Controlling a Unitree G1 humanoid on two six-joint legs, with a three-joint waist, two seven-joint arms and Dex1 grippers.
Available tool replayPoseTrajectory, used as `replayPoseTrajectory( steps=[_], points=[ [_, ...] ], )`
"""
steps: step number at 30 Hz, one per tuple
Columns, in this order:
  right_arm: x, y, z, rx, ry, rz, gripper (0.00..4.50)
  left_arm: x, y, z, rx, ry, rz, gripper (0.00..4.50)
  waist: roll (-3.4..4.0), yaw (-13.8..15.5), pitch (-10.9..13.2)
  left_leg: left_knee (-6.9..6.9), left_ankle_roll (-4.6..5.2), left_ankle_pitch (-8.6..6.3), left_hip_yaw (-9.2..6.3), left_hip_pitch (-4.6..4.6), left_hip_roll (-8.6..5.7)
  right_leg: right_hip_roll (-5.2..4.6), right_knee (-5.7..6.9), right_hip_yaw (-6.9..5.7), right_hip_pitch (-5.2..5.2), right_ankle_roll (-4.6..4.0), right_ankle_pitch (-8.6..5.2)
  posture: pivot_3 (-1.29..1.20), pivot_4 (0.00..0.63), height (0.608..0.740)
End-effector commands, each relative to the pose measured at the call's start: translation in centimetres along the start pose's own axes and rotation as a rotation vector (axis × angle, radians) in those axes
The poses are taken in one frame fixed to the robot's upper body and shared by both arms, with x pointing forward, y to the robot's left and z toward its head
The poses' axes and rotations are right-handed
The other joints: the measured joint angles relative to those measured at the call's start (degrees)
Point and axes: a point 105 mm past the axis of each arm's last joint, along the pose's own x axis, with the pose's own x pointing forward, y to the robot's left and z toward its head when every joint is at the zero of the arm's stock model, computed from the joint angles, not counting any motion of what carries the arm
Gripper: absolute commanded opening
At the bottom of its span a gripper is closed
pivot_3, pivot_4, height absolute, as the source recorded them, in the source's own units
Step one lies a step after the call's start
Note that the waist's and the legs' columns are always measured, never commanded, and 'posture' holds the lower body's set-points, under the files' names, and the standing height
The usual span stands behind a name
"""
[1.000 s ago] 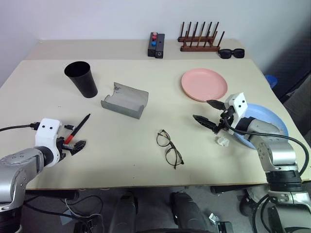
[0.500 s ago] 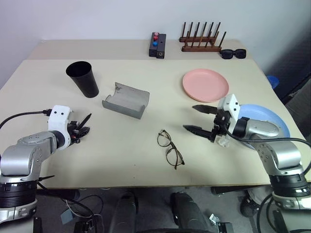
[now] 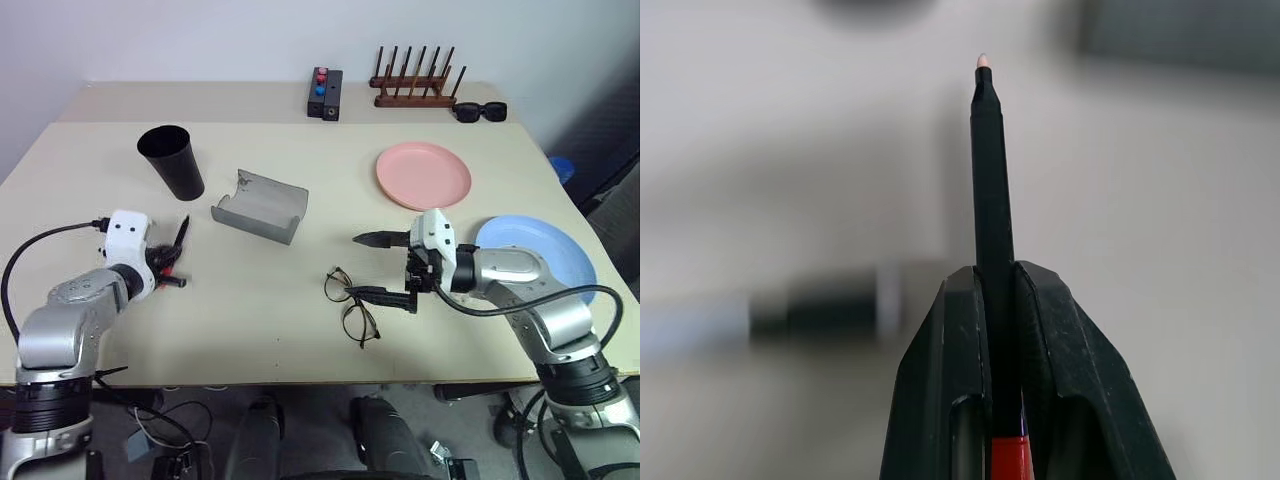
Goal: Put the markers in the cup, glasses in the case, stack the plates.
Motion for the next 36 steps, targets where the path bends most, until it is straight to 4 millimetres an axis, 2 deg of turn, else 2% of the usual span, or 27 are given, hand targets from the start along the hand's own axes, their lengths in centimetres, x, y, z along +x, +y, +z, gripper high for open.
replayPoseTrajectory(
  steps=[1,4,8,12,18,25,36],
  points=[
    [0.4,-0.7,1.1,-0.059,-0.044,-0.025,4.50,-1.2,2.0,7.0,0.047,-0.324,0.154,0.02,-0.01,0.0,0.0,-0.01,0.00,0.00,-0.01,-0.01,0.00,0.01,0.00,0.00,-0.01,0.01,0.00,0.00,0.150,0.740],
    [0.9,-0.8,1.4,-0.062,-0.069,-0.027,4.50,-1.2,2.5,9.6,0.048,-0.452,0.241,0.02,0.00,0.0,0.0,0.00,0.00,0.00,-0.01,-0.01,0.00,0.02,0.00,-0.01,0.01,0.04,0.02,0.00,0.150,0.740],
    [2.2,-0.7,2.6,-0.060,-0.134,-0.006,4.50,0.4,3.0,13.9,0.097,-0.608,0.390,0.02,-0.01,0.1,0.0,0.02,0.00,0.02,-0.05,0.02,0.00,0.08,0.03,-0.01,0.04,0.22,0.11,0.00,0.150,0.740],
    [3.4,-0.3,3.5,-0.069,-0.171,0.016,4.50,2.6,3.4,15.7,0.085,-0.673,0.457,0.02,0.00,0.2,0.0,0.02,-0.01,0.02,-0.07,0.00,0.00,0.11,0.01,0.00,0.05,0.35,0.17,0.00,0.150,0.740],
    [5.0,0.3,4.9,-0.082,-0.241,0.022,4.50,5.4,3.5,15.7,0.103,-0.697,0.468,0.02,0.00,-0.1,0.0,-0.03,-0.01,0.02,-0.08,0.00,0.01,0.14,0.03,-0.02,0.01,0.46,0.21,0.00,0.150,0.740],
    [6.6,0.9,5.9,-0.066,-0.306,-0.018,4.50,6.5,3.1,15.5,0.092,-0.730,0.474,0.02,0.00,0.0,0.0,-0.06,-0.02,0.02,-0.08,-0.04,0.01,0.14,0.02,-0.03,0.00,0.53,0.24,0.00,0.150,0.740],
    [7.0,1.2,6.3,-0.045,-0.326,-0.036,4.50,7.5,2.3,13.8,0.079,-0.706,0.445,0.02,0.00,0.0,0.0,-0.06,-0.03,0.03,-0.08,-0.04,0.01,0.14,0.03,-0.03,0.00,0.54,0.24,0.00,0.150,0.740]
  ],
)
